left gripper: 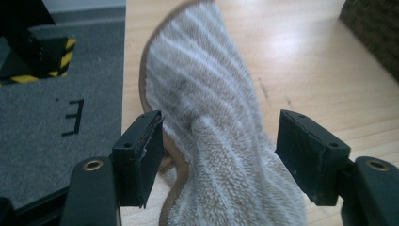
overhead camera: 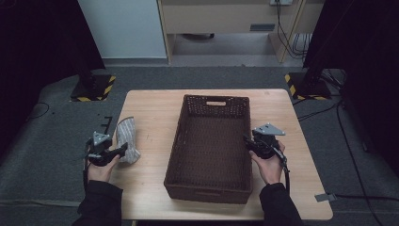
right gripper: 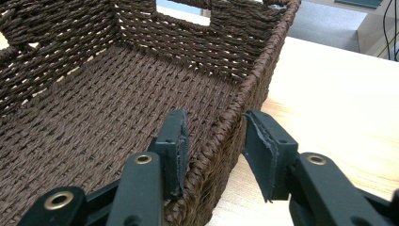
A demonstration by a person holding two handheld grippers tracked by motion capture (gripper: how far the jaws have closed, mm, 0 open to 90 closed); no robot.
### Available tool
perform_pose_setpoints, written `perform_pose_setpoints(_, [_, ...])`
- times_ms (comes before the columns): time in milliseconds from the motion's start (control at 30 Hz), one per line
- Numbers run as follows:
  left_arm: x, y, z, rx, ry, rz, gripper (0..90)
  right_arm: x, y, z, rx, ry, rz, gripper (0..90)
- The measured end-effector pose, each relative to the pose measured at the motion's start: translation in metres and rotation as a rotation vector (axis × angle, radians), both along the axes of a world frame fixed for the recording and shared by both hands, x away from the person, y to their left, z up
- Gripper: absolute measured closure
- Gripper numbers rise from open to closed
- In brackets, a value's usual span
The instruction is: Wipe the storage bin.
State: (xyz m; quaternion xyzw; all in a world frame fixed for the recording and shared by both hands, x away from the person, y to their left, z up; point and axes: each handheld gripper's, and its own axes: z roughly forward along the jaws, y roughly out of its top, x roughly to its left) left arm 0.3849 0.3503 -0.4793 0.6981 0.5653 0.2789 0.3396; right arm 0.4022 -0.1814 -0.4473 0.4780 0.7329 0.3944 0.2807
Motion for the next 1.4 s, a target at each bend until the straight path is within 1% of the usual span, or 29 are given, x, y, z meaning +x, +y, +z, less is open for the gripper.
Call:
perform_pose_setpoints(33, [0.004, -0.003, -0.004, 0.017, 0.021, -0.009, 32.3, 0.000, 0.000, 0.000, -0.003, 0.000, 0.000, 57.7])
perform_pose_setpoints(100, [0.008, -0.006, -0.008, 0.030, 0.039, -0.013, 34.3, 0.000, -0.001, 0.000, 0.003, 0.000, -0.006, 56.6])
perform_pose_setpoints(133, [0.010, -0.007, -0.010, 0.026, 0.050, -0.015, 35.2, 0.001, -0.001, 0.000, 0.002, 0.002, -0.004, 55.9])
perform_pose_setpoints(200, [0.015, -0.009, -0.015, 0.012, 0.090, -0.019, 36.9, 0.000, -0.001, 0.000, 0.003, 0.003, -0.009, 54.3])
perform_pose_setpoints(233, [0.016, -0.009, -0.018, 0.013, 0.114, -0.021, 37.6, 0.000, -0.001, 0.000, 0.005, 0.004, -0.012, 51.6])
perform_pose_setpoints(267, [0.017, -0.010, -0.020, 0.013, 0.125, -0.023, 38.7, 0.001, -0.002, 0.001, 0.016, 0.005, -0.007, 50.7])
perform_pose_setpoints(300, [0.017, -0.010, -0.023, 0.000, 0.113, -0.022, 39.5, 0.000, -0.001, 0.001, 0.027, 0.006, -0.003, 50.5])
perform_pose_setpoints(333, [0.017, -0.010, -0.025, -0.015, 0.106, -0.020, 41.1, 0.000, -0.001, 0.002, 0.025, 0.001, -0.002, 50.5])
perform_pose_setpoints(467, [0.017, -0.009, -0.032, -0.062, 0.114, 0.003, 45.1, 0.000, 0.002, 0.004, 0.015, -0.001, 0.005, 50.7])
perform_pose_setpoints(633, [0.019, -0.012, -0.033, -0.047, 0.122, 0.013, 52.9, 0.001, 0.000, 0.000, 0.015, 0.026, -0.002, 50.8])
perform_pose_setpoints(767, [0.017, -0.013, -0.029, -0.037, 0.127, 0.024, 60.2, 0.003, 0.001, -0.005, 0.011, 0.051, 0.004, 49.9])
perform_pose_setpoints(800, [0.016, -0.013, -0.028, -0.037, 0.127, 0.023, 61.3, 0.004, 0.002, -0.005, 0.008, 0.060, 0.006, 50.8])
perform_pose_setpoints(833, [0.015, -0.012, -0.026, -0.040, 0.124, 0.023, 62.2, 0.004, 0.002, -0.006, 0.005, 0.059, 0.004, 50.3])
perform_pose_setpoints(900, [0.014, -0.012, -0.022, -0.058, 0.118, 0.020, 62.9, 0.004, 0.000, -0.007, 0.019, 0.062, 0.002, 49.8])
perform_pose_setpoints(933, [0.013, -0.012, -0.019, -0.058, 0.110, 0.016, 63.0, 0.004, 0.000, -0.007, 0.020, 0.064, 0.002, 49.9])
perform_pose_setpoints(1033, [0.009, -0.014, -0.008, -0.073, 0.055, 0.003, 62.9, 0.004, 0.000, -0.006, 0.028, 0.061, 0.005, 49.9])
perform_pose_setpoints(1067, [0.008, -0.015, -0.004, -0.088, 0.036, 0.002, 62.9, 0.004, 0.000, -0.006, 0.029, 0.059, 0.005, 50.1])
perform_pose_setpoints(1167, [0.004, -0.018, 0.005, -0.109, -0.009, -0.009, 62.7, 0.004, 0.001, -0.006, 0.031, 0.063, 0.007, 51.9])
perform_pose_setpoints(1233, [0.003, -0.022, 0.009, -0.111, -0.015, -0.021, 62.6, 0.004, 0.000, -0.007, 0.030, 0.073, 0.009, 53.9])
perform_pose_setpoints(1400, [0.002, -0.035, 0.022, -0.126, -0.061, -0.058, 62.4, 0.005, 0.001, -0.008, 0.040, 0.077, 0.015, 57.2])
